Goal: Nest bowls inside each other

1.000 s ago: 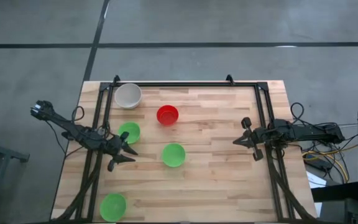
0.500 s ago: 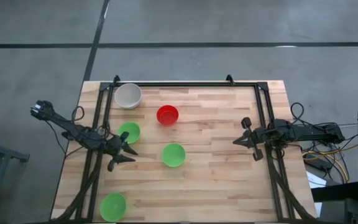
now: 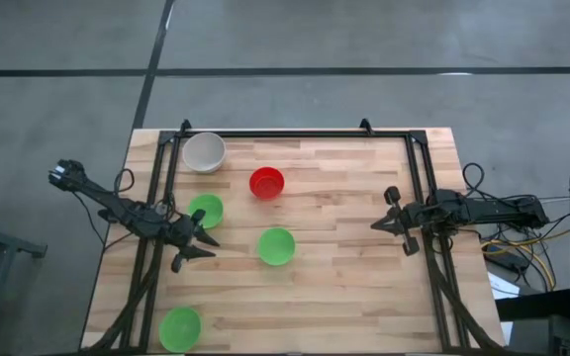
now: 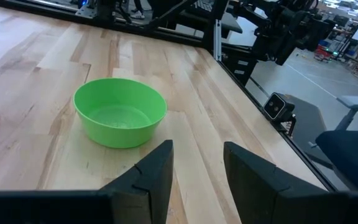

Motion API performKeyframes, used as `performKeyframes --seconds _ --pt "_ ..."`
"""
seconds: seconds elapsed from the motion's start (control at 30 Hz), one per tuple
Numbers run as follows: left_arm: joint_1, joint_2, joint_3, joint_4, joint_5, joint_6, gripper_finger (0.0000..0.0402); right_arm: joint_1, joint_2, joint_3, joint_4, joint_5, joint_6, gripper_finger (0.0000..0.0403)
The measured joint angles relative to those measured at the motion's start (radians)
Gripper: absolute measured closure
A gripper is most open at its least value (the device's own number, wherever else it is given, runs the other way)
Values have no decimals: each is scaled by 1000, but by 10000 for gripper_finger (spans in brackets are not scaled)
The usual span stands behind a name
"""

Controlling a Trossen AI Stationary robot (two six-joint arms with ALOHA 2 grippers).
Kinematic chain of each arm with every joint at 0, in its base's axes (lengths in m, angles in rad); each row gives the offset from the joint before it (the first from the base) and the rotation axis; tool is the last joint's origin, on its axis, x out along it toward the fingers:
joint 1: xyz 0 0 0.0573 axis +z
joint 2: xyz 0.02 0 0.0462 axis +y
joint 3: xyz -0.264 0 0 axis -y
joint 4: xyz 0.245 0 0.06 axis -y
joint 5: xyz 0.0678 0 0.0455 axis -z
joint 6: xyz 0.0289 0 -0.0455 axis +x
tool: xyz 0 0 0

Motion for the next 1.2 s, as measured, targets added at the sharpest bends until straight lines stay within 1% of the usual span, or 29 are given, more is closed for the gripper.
performKeyframes --seconds 0.2,0.33,0.53,0.67,0.73,0.83,0.9,1.03,1.2 --pt "0 0 0 0 0 -3 254 0 0 0 0 0 0 394" --pt "0 0 0 0 0 -33 254 0 0 0 0 0 0 394" --pt "-1 0 0 -1 1 -21 254 0 0 0 0 0 0 394" --pt "-1 0 1 -7 57 10 254 0 0 0 0 0 0 394" --pt "-1 0 10 -31 88 8 254 0 0 0 0 0 0 394" --pt "-1 0 51 -126 88 24 254 0 0 0 0 0 0 394" --pt "0 0 92 -198 74 46 254 0 0 0 0 0 0 394" --pt "0 0 164 -324 7 46 254 0 0 0 0 0 0 394" --pt "0 0 228 -382 -122 -23 254 0 0 0 0 0 0 394"
